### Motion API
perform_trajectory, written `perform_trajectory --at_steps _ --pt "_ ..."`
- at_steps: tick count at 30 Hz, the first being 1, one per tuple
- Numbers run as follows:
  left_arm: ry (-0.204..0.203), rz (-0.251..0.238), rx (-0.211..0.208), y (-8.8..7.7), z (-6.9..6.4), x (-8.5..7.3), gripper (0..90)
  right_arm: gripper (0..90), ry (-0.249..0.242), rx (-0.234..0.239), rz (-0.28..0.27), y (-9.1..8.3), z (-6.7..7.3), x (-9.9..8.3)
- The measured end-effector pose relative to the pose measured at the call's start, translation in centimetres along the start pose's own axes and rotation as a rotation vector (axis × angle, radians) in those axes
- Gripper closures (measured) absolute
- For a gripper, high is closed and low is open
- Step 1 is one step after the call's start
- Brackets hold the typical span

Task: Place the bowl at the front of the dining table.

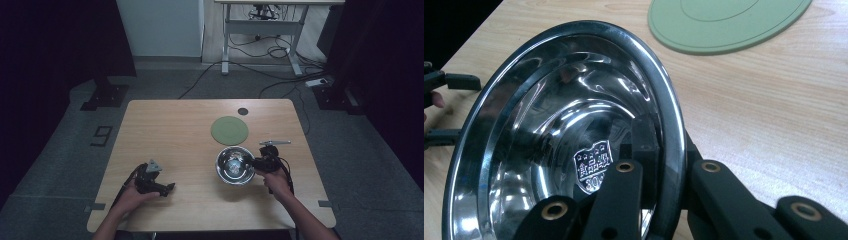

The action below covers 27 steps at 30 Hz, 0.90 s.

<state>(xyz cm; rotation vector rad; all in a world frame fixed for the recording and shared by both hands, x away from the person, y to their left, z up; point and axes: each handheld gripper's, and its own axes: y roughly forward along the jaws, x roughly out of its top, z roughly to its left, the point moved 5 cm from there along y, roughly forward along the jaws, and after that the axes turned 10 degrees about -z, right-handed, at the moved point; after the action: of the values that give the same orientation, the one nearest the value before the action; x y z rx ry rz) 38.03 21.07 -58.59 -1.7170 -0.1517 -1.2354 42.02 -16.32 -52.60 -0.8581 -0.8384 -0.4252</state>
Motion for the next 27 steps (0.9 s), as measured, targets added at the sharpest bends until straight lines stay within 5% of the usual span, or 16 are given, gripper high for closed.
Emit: perform_trajectory --at_steps 27 --pt "0.0 0.0 0.0 0.0 0.0 0.0 0.0 86.7 0.016 -0.023 -0.034 1.1 -0.6 1.8"
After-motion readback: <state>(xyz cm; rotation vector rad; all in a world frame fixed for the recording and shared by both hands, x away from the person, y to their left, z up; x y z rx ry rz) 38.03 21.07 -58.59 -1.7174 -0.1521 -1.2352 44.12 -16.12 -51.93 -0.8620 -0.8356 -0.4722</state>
